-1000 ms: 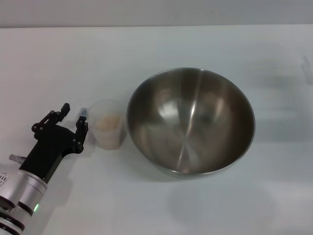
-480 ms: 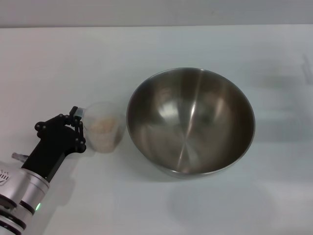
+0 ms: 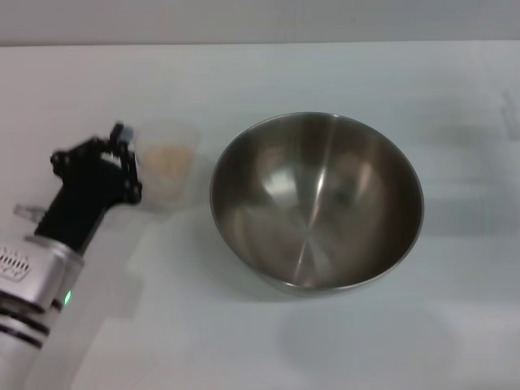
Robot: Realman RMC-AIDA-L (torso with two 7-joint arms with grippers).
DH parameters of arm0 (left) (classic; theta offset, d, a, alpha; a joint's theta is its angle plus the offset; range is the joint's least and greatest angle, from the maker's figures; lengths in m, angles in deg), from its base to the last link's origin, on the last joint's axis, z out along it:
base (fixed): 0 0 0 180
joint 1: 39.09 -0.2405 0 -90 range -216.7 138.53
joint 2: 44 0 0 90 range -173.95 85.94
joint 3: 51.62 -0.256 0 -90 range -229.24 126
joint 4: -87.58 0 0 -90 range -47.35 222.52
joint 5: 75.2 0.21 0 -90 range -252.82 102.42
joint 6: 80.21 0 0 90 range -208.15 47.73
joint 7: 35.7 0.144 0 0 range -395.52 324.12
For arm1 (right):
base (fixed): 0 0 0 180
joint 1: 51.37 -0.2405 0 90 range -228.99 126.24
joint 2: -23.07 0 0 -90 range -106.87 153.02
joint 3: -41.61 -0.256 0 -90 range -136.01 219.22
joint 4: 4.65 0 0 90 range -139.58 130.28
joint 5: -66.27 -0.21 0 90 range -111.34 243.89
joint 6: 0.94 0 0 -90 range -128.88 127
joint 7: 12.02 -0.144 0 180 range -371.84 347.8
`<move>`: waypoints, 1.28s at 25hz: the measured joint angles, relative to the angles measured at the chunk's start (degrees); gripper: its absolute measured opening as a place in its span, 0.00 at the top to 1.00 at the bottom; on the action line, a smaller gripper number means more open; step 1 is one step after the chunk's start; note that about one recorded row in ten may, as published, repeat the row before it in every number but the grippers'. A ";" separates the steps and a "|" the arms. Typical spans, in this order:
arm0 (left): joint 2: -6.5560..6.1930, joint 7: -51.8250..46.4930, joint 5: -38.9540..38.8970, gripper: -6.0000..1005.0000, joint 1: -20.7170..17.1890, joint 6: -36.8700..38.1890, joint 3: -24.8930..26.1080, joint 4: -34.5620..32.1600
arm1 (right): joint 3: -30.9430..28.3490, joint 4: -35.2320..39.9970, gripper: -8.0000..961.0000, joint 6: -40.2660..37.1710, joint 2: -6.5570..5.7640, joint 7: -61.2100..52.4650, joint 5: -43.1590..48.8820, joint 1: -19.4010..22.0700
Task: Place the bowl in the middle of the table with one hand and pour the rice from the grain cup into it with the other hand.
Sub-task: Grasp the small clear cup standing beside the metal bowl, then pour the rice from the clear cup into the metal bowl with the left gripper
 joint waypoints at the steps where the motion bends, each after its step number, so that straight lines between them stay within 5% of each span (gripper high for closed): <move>1: -0.03 2.11 0.02 0.96 0.87 1.16 0.64 0.03 | 0.00 0.02 0.48 0.07 0.00 0.00 0.00 0.06; 14: 0.12 38.59 8.20 0.96 7.99 7.37 0.92 2.86 | 0.00 1.36 0.48 0.86 0.09 0.00 0.00 0.29; 32: 0.18 78.35 24.43 0.96 8.80 3.09 0.58 7.02 | 0.00 1.42 0.48 1.90 0.15 0.00 0.00 0.21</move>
